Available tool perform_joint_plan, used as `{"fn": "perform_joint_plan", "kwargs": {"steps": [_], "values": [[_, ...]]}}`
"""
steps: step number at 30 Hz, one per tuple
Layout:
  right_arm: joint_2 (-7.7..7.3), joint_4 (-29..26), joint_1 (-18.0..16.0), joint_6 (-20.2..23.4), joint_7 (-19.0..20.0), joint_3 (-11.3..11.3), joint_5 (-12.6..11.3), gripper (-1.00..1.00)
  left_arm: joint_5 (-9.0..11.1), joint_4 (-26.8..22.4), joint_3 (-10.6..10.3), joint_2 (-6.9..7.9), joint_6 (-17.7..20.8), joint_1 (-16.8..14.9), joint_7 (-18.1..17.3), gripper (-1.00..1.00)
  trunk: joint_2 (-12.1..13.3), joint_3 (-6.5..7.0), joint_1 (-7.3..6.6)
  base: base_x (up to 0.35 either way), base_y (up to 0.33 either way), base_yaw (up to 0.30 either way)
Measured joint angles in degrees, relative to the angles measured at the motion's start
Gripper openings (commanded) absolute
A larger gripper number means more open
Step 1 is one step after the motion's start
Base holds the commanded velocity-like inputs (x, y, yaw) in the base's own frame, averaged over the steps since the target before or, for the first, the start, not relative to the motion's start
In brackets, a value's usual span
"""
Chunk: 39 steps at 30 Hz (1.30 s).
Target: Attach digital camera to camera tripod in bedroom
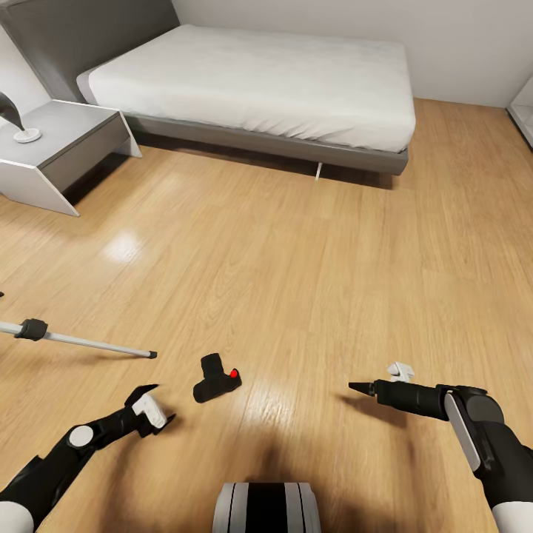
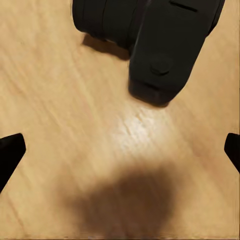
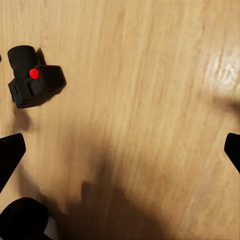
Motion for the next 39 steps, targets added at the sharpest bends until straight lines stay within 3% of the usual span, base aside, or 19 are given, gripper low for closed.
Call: {"fn": "perform_joint_plan", "kwargs": {"steps": [7,14,21,31,39], "values": [[0.01,0.02,0.00,0.00,-0.34,-0.05,-0.11,1.00,-0.18,-3.92,-0.02,2.61,0.17,0.00,-4.18,1.00,0.00,0.00,0.00,0.000,0.000,0.000],[0.03,0.02,0.00,0.00,-0.69,-0.01,-0.19,1.00,-0.25,-7.73,0.13,3.52,0.50,-0.15,-5.50,1.00,0.00,0.00,0.00,0.000,0.000,0.000],[0.06,0.02,0.00,-0.05,-0.73,-0.03,-0.21,1.00,-0.26,-8.86,0.22,3.08,0.64,-1.14,-5.61,1.00,0.00,0.00,0.00,0.000,0.000,0.000],[-0.11,-0.19,0.00,-0.02,-0.58,-0.26,-0.21,1.00,-0.33,-8.17,0.21,1.05,0.76,-2.10,-5.67,1.00,0.00,0.00,0.00,0.000,0.000,0.000],[-0.14,-0.23,0.00,0.00,-0.59,-0.45,-0.21,1.00,-2.05,-7.94,0.12,0.61,0.77,-2.19,-5.70,1.00,0.00,0.00,0.00,0.000,0.000,0.000]]}}
